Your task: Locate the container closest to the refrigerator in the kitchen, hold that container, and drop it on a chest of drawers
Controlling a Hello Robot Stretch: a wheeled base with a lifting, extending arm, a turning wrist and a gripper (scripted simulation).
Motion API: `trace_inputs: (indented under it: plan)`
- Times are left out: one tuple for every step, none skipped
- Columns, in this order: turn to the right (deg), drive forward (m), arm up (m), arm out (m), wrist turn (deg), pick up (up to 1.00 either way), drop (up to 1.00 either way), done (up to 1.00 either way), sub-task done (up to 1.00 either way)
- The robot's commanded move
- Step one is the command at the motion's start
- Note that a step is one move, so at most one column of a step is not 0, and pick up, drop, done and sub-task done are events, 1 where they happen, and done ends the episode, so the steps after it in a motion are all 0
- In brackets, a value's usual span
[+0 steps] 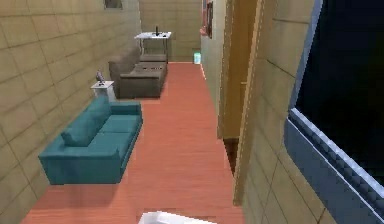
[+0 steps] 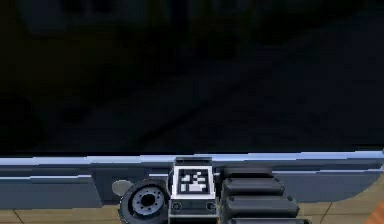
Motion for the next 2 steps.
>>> trace_inputs:
  plan:
    - [0.0,1.0,0.0,0.0,0.0,0.0,0.0,0.0,0.0]
    - [0.0,0.55,0.0,0.0,0.0,0.0,0.0,0.0,0.0]
